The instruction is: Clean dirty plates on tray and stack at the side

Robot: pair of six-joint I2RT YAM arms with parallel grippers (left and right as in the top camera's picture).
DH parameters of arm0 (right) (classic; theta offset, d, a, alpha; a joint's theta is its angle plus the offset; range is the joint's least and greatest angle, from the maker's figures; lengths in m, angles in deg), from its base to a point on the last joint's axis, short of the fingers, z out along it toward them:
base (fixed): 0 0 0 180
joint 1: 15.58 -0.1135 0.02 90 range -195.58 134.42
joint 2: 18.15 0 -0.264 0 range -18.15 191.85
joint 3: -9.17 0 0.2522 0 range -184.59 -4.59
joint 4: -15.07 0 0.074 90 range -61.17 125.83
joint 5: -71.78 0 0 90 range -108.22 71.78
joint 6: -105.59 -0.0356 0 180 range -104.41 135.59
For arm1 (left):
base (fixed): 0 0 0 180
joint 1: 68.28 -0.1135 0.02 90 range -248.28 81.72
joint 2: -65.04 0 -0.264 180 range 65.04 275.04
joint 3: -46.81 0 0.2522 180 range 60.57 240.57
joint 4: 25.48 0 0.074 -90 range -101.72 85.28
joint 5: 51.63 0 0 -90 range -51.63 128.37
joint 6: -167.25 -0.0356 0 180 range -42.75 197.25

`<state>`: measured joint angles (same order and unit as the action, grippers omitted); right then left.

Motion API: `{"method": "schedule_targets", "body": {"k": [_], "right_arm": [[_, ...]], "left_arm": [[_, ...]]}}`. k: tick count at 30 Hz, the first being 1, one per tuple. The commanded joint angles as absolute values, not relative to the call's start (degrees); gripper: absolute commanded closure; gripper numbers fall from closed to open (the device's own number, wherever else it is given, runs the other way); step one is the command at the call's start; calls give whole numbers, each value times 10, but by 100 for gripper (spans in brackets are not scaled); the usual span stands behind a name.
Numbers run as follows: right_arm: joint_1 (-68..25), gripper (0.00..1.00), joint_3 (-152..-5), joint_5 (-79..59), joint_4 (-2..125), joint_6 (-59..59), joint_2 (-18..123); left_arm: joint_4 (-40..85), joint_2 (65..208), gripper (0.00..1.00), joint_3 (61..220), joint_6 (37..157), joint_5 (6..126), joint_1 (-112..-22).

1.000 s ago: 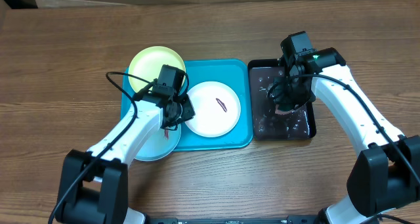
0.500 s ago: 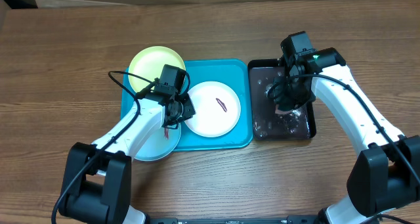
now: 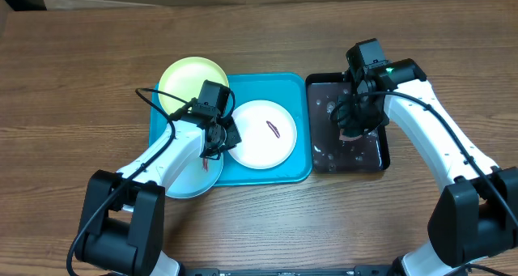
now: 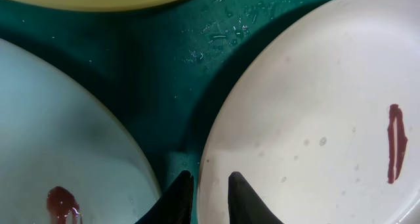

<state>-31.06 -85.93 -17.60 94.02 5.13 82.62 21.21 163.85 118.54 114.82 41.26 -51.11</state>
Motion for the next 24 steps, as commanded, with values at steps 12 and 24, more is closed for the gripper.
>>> {"method": "schedule_targets", "body": {"k": [12, 24], "right_arm": [[-313, 96, -863, -182, 937, 51, 816], [-313, 96, -863, -182, 936, 51, 816]], "left_arm": [[210, 1648, 83, 1179, 1149, 395, -509], [210, 1648, 84, 1179, 1149, 392, -500]]}}
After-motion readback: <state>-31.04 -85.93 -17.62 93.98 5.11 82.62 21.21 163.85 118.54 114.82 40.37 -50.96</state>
